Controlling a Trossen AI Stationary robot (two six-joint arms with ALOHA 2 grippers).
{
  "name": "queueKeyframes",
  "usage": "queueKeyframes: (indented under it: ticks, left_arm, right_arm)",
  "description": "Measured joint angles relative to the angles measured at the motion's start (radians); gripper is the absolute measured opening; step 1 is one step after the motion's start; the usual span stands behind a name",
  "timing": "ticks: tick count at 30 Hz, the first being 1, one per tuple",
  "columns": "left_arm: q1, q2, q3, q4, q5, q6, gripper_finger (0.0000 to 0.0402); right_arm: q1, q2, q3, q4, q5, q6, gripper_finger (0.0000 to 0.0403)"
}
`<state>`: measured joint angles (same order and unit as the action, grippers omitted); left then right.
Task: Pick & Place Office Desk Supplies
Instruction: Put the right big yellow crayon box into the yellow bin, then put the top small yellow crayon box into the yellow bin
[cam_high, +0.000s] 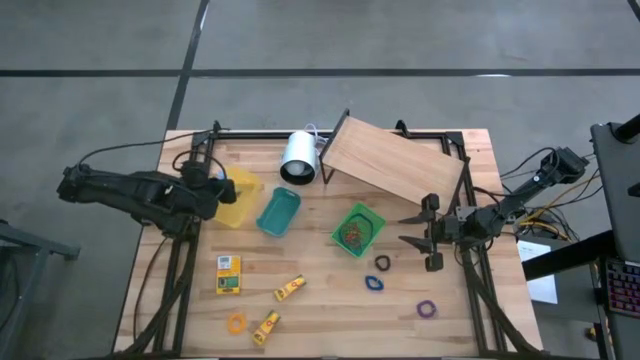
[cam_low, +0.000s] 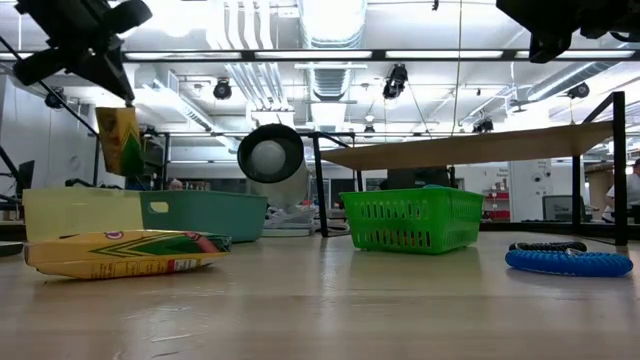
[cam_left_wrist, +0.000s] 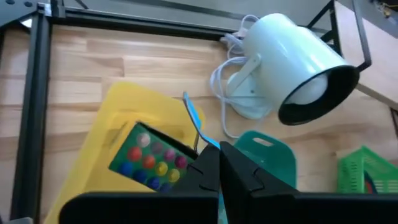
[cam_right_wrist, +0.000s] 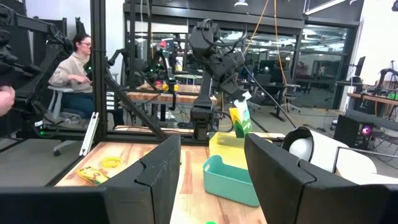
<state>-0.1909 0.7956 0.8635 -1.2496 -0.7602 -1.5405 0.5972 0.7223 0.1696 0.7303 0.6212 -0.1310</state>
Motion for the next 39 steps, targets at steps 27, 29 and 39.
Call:
queueKeyframes:
  ticks: [27, 29, 39]
  left_arm:
    - [0.011, 0.000, -0.197, 0.025, -0.011, -0.080, 0.0047]
    - [0.011, 0.000, -0.197, 0.028, -0.010, -0.080, 0.0058]
    - [0.011, 0.000, -0.197, 0.078, -0.008, -0.027, 0.0099]
  right_arm:
    - [0.000, 0.000, 0.000, 0.000, 0.000, 0.000, 0.0178]
    - [0.000, 0.000, 0.000, 0.000, 0.000, 0.000, 0.0178]
    - [0.000, 0.000, 0.000, 0.000, 0.000, 0.000, 0.0178]
